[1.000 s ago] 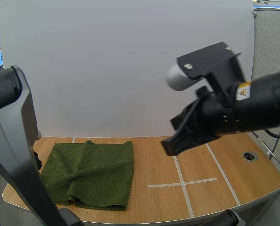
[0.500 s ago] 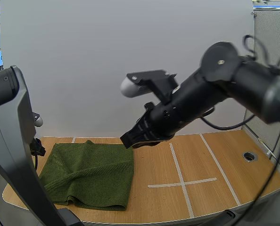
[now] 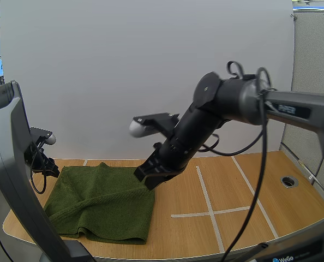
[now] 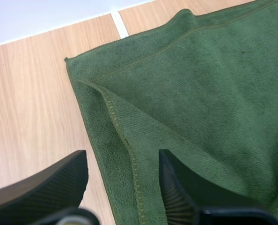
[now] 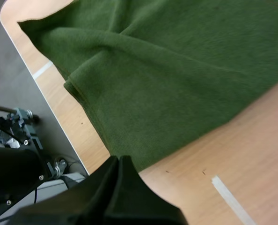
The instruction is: Fold the towel
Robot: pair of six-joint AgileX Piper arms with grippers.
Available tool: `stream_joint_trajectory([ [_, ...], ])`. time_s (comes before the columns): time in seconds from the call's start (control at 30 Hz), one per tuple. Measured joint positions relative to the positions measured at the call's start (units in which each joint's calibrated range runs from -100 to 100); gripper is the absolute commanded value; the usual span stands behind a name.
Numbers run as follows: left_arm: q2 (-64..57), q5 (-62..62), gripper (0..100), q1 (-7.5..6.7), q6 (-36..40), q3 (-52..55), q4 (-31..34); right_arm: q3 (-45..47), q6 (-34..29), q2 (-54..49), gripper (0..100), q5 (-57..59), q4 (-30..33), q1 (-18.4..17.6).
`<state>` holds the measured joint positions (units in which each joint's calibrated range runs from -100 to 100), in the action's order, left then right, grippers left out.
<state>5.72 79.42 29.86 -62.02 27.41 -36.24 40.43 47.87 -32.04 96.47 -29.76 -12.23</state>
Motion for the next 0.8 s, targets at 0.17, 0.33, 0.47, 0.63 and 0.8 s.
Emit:
stream_joint_trajectory([
  [0.17, 3.67, -0.73, 75, -0.09, 0.60, -2.61, -0.22, 0.00, -2.70, 7.72, 0, -8.99, 3.31, -5.98],
  [0.33, 4.58, -0.73, 75, -0.18, 0.60, -2.61, -0.22, 0.00, -4.54, 13.03, 0, -13.46, 6.24, -8.57],
  [0.47, 4.58, -0.73, 75, -0.18, 0.60, -2.61, -0.22, 0.00, -4.89, 17.63, 0, -16.12, 6.72, -8.92],
  [0.63, 4.58, -0.73, 75, -0.18, 0.60, -2.61, -0.56, 0.00, -4.26, 24.89, 0, -21.85, 5.86, -8.99],
  [0.8, 4.58, -0.73, 75, -0.43, 0.06, -2.61, -1.53, 0.00, -3.15, 30.00, 0, -24.28, 5.03, -8.99],
])
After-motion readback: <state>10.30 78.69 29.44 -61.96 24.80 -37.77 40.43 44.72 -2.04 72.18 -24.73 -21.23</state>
